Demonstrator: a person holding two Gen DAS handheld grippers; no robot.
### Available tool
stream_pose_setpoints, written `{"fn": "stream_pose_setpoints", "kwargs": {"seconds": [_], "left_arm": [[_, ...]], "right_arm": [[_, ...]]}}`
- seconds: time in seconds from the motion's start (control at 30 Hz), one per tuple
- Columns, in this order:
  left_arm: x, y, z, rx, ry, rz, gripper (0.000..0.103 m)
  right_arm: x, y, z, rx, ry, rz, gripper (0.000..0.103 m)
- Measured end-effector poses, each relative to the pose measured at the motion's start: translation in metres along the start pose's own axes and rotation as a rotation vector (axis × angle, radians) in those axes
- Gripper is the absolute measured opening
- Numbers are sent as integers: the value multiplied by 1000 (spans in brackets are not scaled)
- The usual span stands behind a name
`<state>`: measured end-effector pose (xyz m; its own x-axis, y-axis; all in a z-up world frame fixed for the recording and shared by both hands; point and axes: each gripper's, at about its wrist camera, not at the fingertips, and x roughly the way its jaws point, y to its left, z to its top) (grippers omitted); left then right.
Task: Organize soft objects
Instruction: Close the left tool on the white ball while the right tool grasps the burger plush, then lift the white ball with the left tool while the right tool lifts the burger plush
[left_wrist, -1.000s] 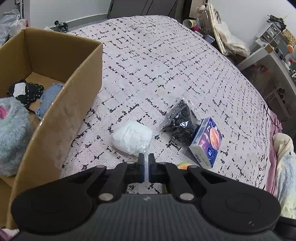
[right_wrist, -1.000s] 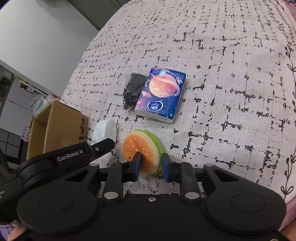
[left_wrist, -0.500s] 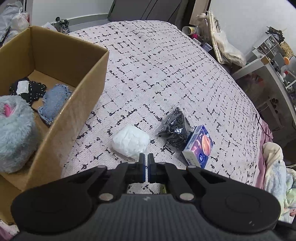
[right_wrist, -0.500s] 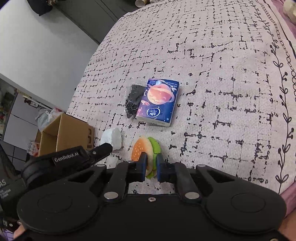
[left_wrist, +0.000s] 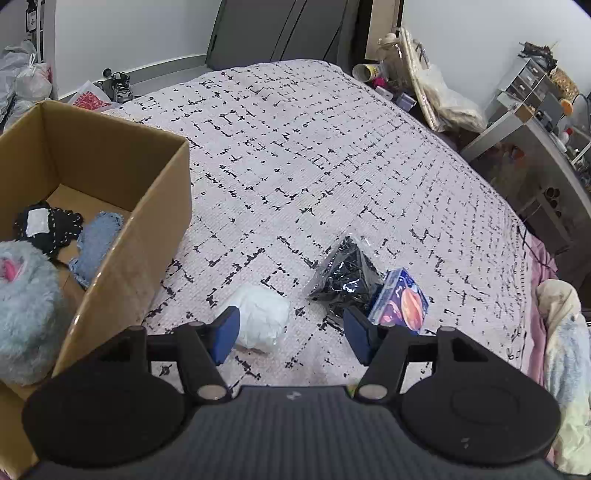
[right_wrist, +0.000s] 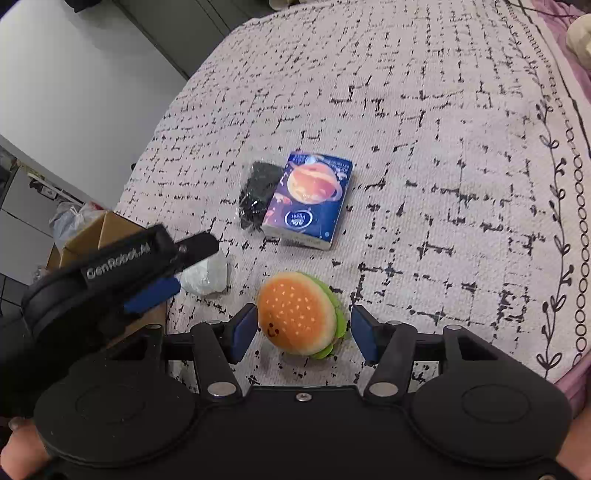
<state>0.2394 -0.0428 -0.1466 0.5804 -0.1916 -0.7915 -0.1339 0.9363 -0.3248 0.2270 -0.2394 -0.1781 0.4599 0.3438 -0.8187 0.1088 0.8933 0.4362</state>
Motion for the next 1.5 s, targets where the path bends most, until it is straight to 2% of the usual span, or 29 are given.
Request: {"fn": "stream_pose_setpoints", "kwargs": {"seconds": [0.2, 0.3, 0.4, 0.43, 0.47, 0.5, 0.57, 0.67, 0.73, 0.8, 0.9, 1.0, 1.13, 1.17, 1.23, 1.33, 1.5], "left_arm": [[13, 0, 0, 12, -1, 56, 61], [19, -2, -1, 44, -9, 90, 68], [25, -5, -4, 81, -11, 118, 68], [29, -4, -4, 84, 6, 122, 68], [32, -2, -5, 74, 26, 121, 68], [36, 3, -5, 47, 53, 111, 68], [37, 10, -5, 7, 53, 100, 65], [33, 14, -5, -4, 29, 102, 53], [32, 16, -5, -8, 26, 108, 29], [31, 19, -6, -21, 30, 103, 17], [29, 21, -5, -48, 37, 80, 10], [28, 20, -3, -50, 30, 78, 10], [25, 17, -1, -55, 57, 51, 17], [24, 15, 0, -52, 53, 39, 20], [20, 12, 2, -46, 40, 24, 38], [12, 14, 5, -64, 4, 21, 52], [-4, 17, 20, -95, -30, -11, 54]], "right_arm": [[12, 8, -3, -60, 18, -54, 61], [16, 11, -5, -79, 22, -56, 61], [18, 17, -6, -116, 15, -69, 61], [19, 18, -6, -125, 13, -73, 59], [19, 19, -7, -132, 11, -69, 54], [20, 20, -7, -137, 16, -60, 42], [19, 20, -8, -137, 19, -54, 40], [16, 23, -8, -156, 1, -54, 35], [12, 23, -9, -155, -4, -49, 33], [9, 22, -8, -148, -8, -46, 32], [6, 17, -8, -128, -12, -43, 32], [4, 13, -6, -96, -16, -39, 32], [4, 13, -5, -87, -17, -35, 32], [5, 13, -5, -88, -14, -34, 32], [7, 13, -5, -85, -9, -34, 32], [7, 12, -4, -73, -8, -31, 32], [6, 10, -1, -46, -18, -17, 32]]}}
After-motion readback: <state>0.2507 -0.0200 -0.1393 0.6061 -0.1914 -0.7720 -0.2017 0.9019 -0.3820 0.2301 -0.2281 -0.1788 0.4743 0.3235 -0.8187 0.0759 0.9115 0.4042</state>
